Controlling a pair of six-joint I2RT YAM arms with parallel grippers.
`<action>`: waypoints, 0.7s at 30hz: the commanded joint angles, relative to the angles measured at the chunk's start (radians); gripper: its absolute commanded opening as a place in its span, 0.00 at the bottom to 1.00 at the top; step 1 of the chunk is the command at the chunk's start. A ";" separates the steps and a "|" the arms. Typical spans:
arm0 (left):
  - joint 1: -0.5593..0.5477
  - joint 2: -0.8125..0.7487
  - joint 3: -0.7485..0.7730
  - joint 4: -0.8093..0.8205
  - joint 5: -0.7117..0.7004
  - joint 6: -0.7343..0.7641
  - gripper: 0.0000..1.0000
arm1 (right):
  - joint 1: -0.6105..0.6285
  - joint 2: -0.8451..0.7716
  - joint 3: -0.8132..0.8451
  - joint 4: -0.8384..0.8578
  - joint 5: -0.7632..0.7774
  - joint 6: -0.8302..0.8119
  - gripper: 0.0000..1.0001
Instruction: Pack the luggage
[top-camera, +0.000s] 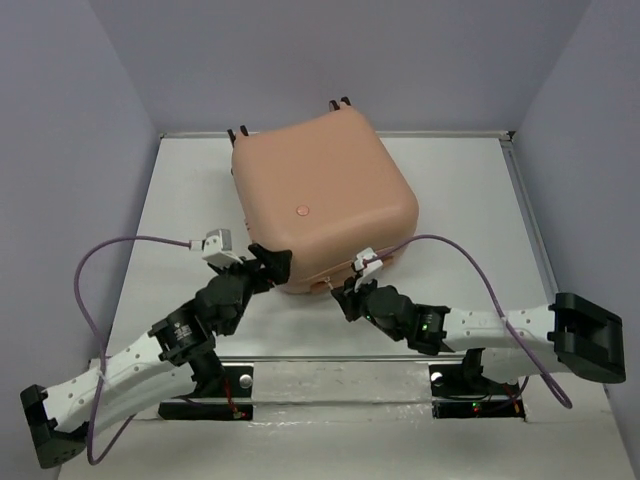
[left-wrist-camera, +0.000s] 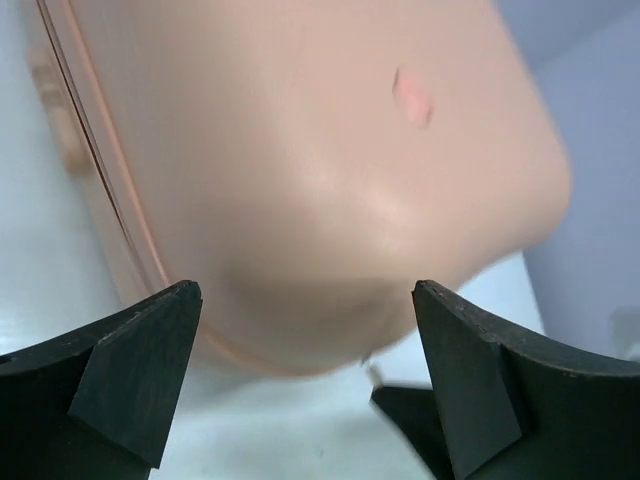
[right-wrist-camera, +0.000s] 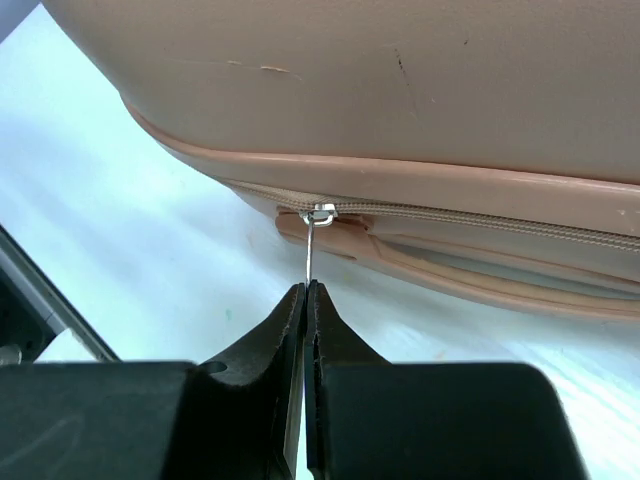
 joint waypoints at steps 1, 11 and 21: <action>0.109 0.149 0.272 -0.135 -0.033 0.104 0.99 | 0.042 -0.102 -0.056 -0.124 -0.094 0.054 0.07; 0.348 0.303 0.264 -0.015 0.321 0.115 0.99 | 0.028 -0.169 -0.077 -0.173 -0.189 0.077 0.07; 0.348 0.344 0.228 0.109 0.340 0.080 0.99 | 0.249 0.189 0.193 0.000 -0.300 0.009 0.07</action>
